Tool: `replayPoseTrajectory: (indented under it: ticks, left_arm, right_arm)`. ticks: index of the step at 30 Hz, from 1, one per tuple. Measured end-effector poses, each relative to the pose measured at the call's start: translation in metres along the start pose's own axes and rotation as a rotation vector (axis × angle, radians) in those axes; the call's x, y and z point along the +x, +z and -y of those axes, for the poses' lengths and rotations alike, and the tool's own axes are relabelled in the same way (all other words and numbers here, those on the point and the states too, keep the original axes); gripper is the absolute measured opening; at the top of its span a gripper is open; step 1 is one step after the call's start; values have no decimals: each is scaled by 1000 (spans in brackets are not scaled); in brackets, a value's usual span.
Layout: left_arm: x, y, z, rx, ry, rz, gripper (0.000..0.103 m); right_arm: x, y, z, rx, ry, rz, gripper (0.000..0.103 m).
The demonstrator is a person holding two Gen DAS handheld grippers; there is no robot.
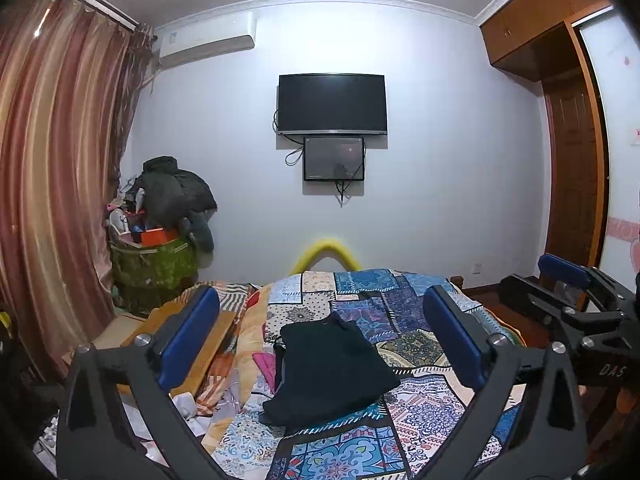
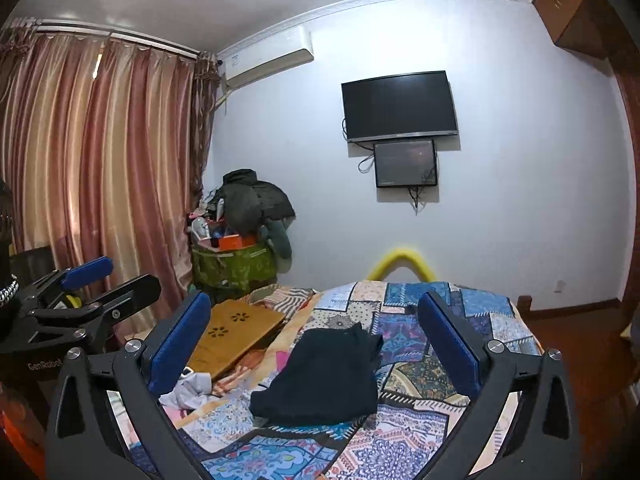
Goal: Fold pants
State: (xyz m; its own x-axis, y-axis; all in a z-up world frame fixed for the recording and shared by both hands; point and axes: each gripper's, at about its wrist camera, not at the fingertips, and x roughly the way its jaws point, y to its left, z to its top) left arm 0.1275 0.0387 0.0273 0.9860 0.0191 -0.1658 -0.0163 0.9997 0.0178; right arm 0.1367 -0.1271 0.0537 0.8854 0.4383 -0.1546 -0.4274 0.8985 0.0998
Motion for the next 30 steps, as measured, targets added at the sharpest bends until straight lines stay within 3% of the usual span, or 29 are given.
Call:
replayPoseTrajectory:
  ticks: [30]
  left_arm:
    - [14, -20, -6, -31, -16, -56, 103]
  right_arm:
    - [-4, -13, -2, 0, -29, -42, 103]
